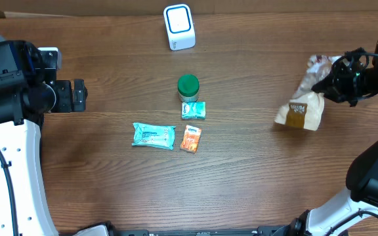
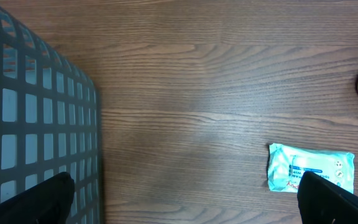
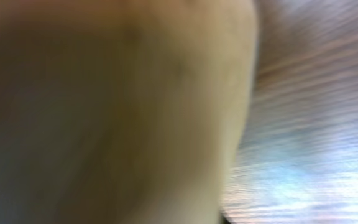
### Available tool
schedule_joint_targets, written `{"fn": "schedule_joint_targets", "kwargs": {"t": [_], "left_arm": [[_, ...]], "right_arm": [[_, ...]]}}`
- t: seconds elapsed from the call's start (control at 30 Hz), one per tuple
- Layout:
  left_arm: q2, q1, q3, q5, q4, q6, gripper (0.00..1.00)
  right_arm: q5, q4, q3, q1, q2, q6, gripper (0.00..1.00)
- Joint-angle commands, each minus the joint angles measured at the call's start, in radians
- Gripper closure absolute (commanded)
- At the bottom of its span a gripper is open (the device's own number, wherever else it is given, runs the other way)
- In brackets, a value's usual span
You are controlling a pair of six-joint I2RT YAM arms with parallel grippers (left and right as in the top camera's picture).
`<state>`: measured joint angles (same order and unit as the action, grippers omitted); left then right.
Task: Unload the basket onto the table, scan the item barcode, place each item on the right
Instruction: 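Carry the mushroom bag right and drop it on the table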
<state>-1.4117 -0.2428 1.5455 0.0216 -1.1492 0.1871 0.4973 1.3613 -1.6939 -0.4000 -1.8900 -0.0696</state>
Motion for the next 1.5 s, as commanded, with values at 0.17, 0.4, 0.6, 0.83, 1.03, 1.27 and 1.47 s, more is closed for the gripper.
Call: {"fn": "schedule_joint_targets", "kwargs": {"t": [0.17, 0.4, 0.6, 0.83, 1.03, 1.27, 1.47], "left_arm": [[0.011, -0.005, 0.023, -0.003, 0.001, 0.015, 0.00], [0.011, -0.005, 0.023, -0.003, 0.001, 0.015, 0.00], [0.011, -0.005, 0.023, -0.003, 0.001, 0.015, 0.01], [0.011, -0.005, 0.023, -0.003, 0.001, 0.015, 0.00], [0.011, -0.005, 0.023, -0.003, 0.001, 0.015, 0.00], [0.011, -0.005, 0.023, -0.003, 0.001, 0.015, 0.00], [0.011, -0.005, 0.023, -0.003, 0.001, 0.015, 0.00]], "right_arm": [[-0.113, 0.052, -0.006, 0.003, 0.014, 0.035, 0.38], [-0.108, 0.183, -0.102, 0.073, 0.014, 0.128, 0.33], [-0.107, 0.204, -0.140, 0.229, 0.014, 0.127, 0.34], [-0.104, 0.093, -0.076, 0.542, 0.014, 0.127, 0.51], [-0.153, -0.107, 0.023, 0.789, 0.014, 0.127, 0.63], [-0.226, -0.294, 0.145, 0.967, 0.014, 0.059, 0.66], [-0.179, -0.466, 0.224, 1.061, 0.014, -0.403, 0.70]]}}
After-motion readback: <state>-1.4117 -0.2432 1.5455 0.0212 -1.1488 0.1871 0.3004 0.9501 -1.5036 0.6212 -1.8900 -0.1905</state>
